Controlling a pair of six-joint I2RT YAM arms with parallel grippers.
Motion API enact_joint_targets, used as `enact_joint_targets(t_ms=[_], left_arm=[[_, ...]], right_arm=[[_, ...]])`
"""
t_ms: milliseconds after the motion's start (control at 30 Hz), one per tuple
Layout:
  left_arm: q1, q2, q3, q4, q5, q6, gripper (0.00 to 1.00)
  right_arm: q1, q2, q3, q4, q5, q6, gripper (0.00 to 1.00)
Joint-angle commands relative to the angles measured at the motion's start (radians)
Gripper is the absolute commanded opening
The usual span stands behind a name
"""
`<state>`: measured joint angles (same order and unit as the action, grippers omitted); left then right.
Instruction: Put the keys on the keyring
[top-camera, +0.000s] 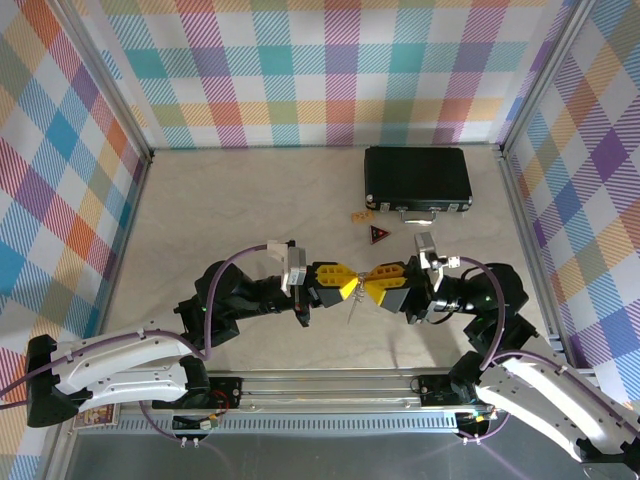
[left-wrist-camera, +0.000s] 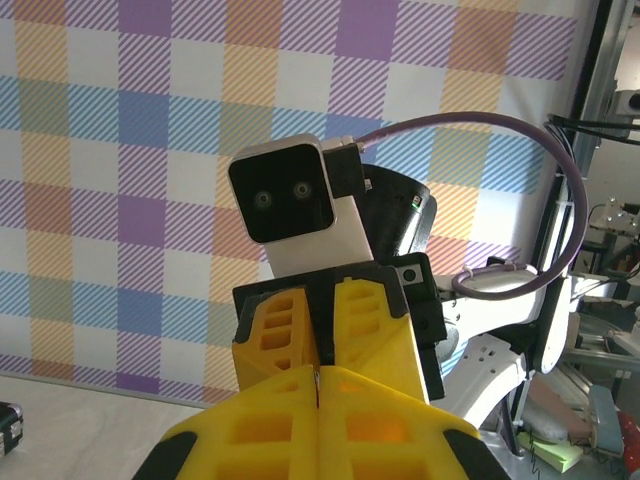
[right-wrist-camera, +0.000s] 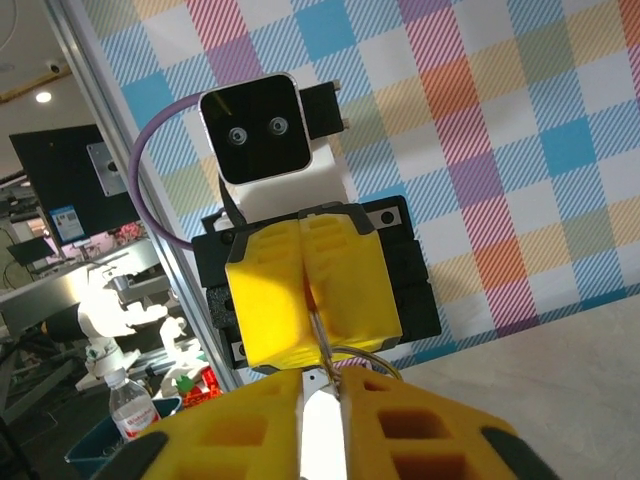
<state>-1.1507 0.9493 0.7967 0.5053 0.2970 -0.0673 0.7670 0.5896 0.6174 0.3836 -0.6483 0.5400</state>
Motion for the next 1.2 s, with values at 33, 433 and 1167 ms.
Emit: enact_joint_targets(t_ms=[33, 433, 1167], left_arm=[[-0.009, 0.009, -0.003, 0.045, 0.012, -0.015, 0.0], [-0.009, 0.002, -0.004, 0.047, 0.013, -0.014, 0.0], [-0.009, 0.013, -0.002, 0.054, 0.025, -0.019, 0.0]], right_arm=[[0.014, -0.005, 0.015, 0.025, -0.013, -0.006, 0.44], [0.014, -0.071, -0.001, -0.026, 0.071, -0.038, 0.39], [0.014, -0.003, 0.012, 0.005, 0.028, -0.026, 0.12]])
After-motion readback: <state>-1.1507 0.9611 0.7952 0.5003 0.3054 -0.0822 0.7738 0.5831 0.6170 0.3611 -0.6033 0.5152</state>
